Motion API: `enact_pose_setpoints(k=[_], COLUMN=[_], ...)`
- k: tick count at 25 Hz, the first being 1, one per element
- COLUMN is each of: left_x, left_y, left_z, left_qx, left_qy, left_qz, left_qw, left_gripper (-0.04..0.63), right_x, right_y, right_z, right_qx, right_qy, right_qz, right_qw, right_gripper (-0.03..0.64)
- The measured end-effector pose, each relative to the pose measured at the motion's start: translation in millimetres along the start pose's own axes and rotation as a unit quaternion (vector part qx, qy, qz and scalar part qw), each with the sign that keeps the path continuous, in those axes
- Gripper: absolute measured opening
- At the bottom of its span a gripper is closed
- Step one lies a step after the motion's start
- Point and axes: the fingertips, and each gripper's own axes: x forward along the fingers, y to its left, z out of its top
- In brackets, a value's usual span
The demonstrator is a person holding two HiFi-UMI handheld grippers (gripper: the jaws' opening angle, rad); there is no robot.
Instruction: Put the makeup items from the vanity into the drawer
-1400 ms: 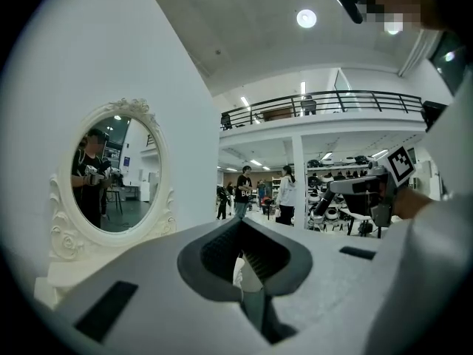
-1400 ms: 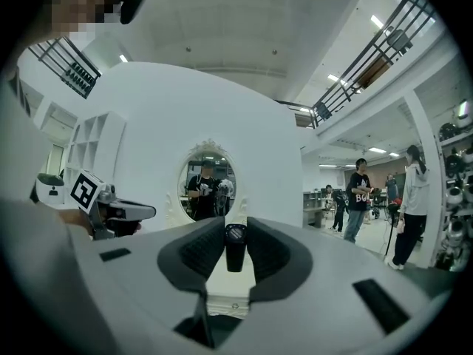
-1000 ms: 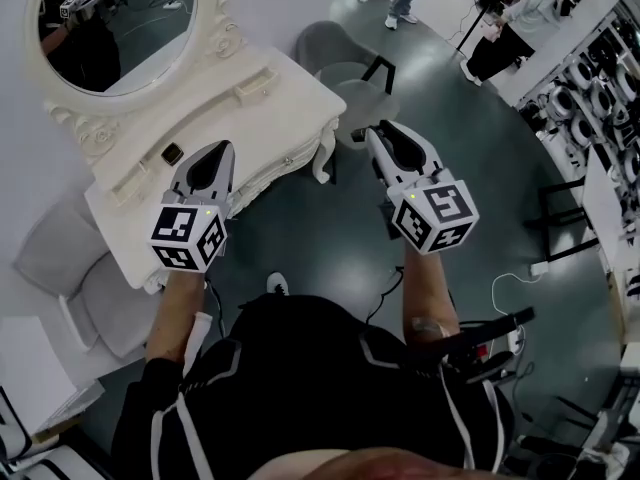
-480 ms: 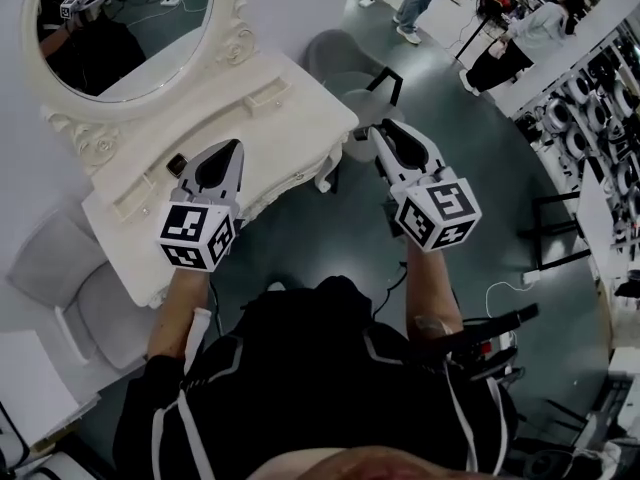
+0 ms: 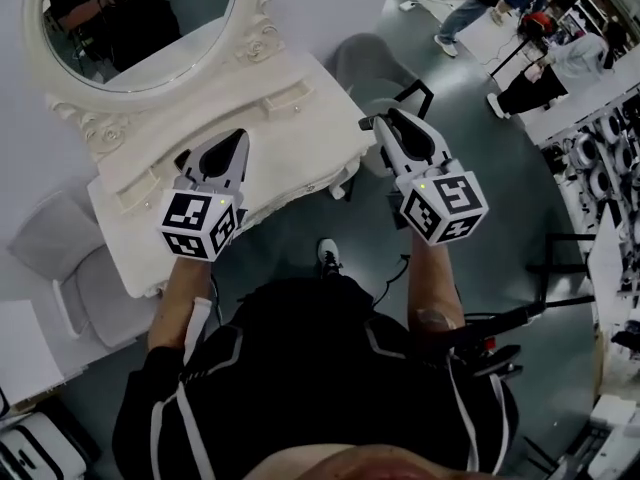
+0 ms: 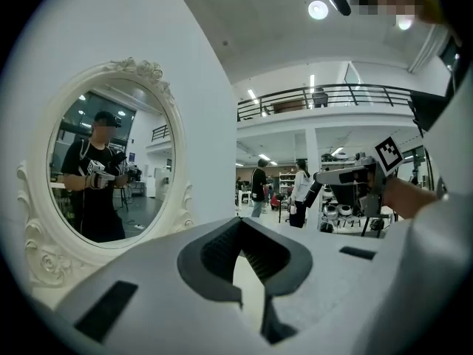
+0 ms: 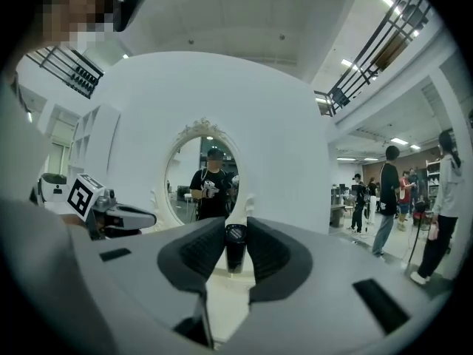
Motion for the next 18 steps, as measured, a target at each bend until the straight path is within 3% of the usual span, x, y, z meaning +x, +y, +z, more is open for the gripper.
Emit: enact_pose_setpoints(k=[18], left_x=[116.1], left_y=[0.2], left_z=[11.1], left_qx=[-0.012], left_qy=[0.006], left_qz=[0.101], left_qw=[0.9948], left_gripper=[0.003], right_x=[89.7], right_y=[-123.6], right_z=[-2.0], right_qx=[0.005], right_qy=[-0.002], right_qz=[0.095], right_qw=[0.995], right_gripper=[0.097])
